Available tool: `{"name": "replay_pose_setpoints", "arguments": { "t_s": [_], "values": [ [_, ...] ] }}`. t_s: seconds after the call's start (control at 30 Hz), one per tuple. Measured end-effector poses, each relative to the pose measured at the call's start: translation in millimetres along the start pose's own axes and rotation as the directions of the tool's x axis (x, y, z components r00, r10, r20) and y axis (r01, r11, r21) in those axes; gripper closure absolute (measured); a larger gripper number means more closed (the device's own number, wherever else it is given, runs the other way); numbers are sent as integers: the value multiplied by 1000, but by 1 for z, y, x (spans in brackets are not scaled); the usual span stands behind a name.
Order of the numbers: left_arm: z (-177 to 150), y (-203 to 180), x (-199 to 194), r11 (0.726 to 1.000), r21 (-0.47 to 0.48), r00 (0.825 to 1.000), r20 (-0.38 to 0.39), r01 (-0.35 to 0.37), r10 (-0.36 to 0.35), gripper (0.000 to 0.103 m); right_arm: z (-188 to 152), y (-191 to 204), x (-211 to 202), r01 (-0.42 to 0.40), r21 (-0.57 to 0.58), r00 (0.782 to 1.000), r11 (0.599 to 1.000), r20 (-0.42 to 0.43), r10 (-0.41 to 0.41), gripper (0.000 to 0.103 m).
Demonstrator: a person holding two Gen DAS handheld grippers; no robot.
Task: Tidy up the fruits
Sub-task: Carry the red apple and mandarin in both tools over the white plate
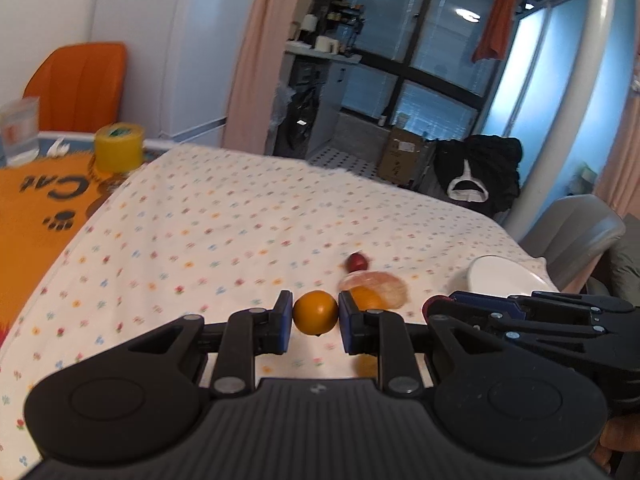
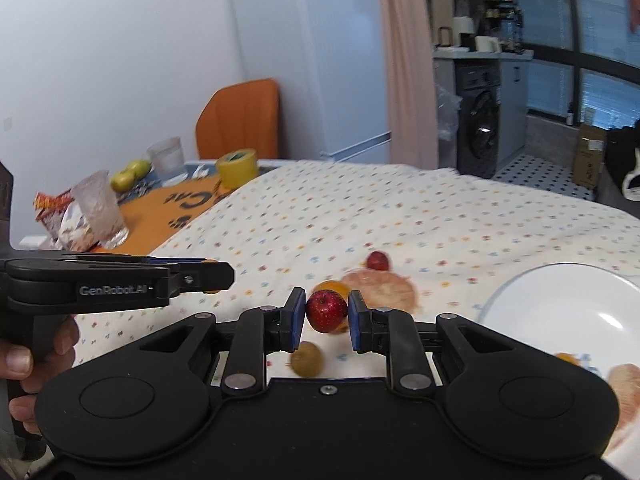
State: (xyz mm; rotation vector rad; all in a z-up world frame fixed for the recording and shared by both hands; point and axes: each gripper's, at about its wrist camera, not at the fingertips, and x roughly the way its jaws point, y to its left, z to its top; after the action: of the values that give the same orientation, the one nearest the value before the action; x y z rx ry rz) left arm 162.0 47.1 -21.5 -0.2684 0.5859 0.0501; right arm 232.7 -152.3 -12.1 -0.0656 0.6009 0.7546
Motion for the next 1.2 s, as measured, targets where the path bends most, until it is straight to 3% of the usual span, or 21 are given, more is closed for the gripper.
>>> {"name": "replay_pose_setpoints", "arguments": {
  "t_s": [0.27,1.2],
  "values": [
    [6,-39,-7,997,64,999,24,43,-44,80,-7,-31,-29,50,46,998,998,41,-52,82],
    [-3,-137,18,973,191,991,-20,131,-129,80,-49,-135,-101,183,222,971,958,115,-212,82]
  ]
}}
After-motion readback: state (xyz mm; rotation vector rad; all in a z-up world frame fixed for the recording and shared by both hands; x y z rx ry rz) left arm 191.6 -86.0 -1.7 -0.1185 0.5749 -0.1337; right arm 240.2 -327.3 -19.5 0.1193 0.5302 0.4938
